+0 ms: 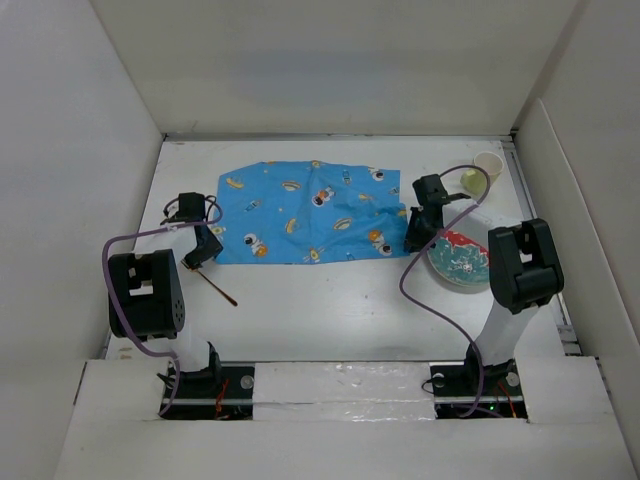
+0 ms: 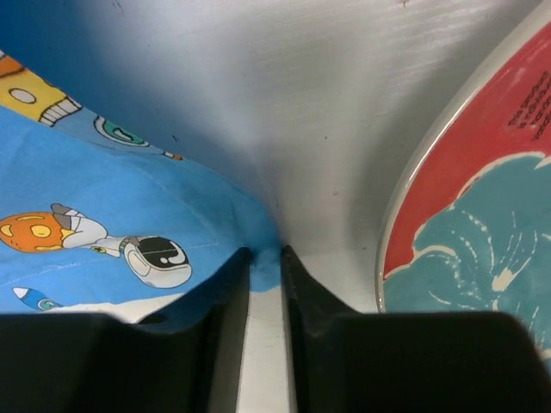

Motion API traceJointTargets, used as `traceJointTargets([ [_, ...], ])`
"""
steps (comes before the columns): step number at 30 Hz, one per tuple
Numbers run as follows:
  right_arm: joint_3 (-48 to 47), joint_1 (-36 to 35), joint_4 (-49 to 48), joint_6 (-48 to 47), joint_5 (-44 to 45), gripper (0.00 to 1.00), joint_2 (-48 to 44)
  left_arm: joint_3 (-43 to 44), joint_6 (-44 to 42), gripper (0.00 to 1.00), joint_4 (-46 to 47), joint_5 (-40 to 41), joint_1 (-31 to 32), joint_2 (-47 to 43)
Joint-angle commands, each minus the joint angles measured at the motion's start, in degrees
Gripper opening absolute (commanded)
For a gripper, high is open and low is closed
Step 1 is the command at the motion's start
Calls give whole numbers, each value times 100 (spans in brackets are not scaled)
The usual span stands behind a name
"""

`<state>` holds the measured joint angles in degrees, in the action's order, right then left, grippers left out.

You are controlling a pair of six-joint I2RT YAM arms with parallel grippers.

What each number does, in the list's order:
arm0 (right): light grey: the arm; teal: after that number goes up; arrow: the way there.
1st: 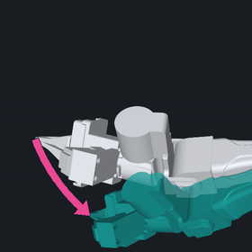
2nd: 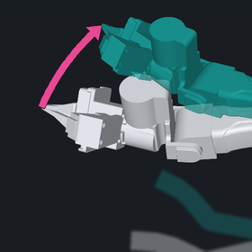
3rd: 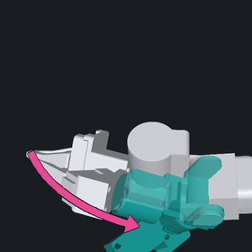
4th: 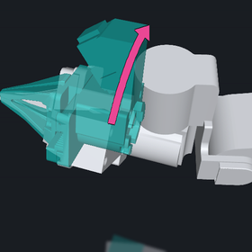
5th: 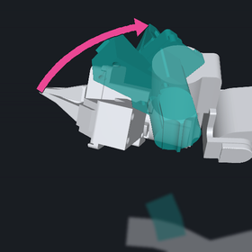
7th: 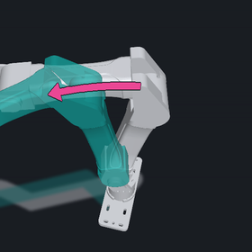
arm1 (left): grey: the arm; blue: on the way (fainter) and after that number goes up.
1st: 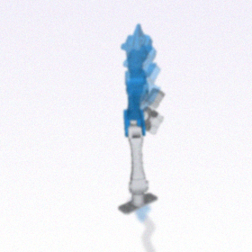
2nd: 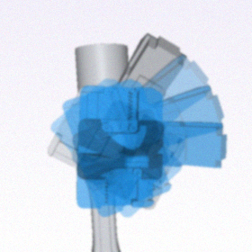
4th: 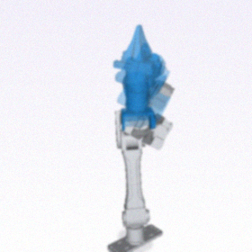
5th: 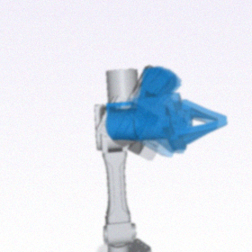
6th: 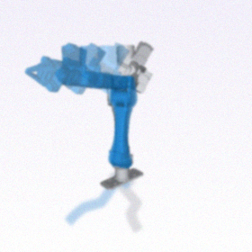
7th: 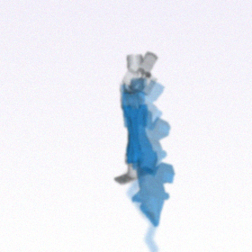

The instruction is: Set the dinner table for one person

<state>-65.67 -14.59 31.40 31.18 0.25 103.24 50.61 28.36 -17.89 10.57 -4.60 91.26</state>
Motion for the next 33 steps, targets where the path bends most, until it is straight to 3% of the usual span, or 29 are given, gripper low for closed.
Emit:
traceJointTargets([
  [1,-139,0,191,-94,107,23,118,-104,-94,41,-171,-2,55,-74],
  [7,-60,0,112,-121,89,11,56,72,170,28,-13,-98,240,313],
  [11,54,0,-2,-147,89,4,-41,151,179,6,-39,-37,240,322],
  [14,212,0,-160,-173,80,1,-181,230,152,0,-74,-11,240,261],
  [19,327,0,-301,-226,63,0,-296,239,144,0,-92,-169,240,111],
  [22,300,0,-283,-288,19,0,-278,335,187,0,-285,146,240,-125],
  [29,362,0,-336,-332,19,0,-313,265,100,35,-417,51,-6,-1049],
  [33,362,53,-345,-358,19,0,-313,37,39,42,-242,-492,-6,-1015],
])
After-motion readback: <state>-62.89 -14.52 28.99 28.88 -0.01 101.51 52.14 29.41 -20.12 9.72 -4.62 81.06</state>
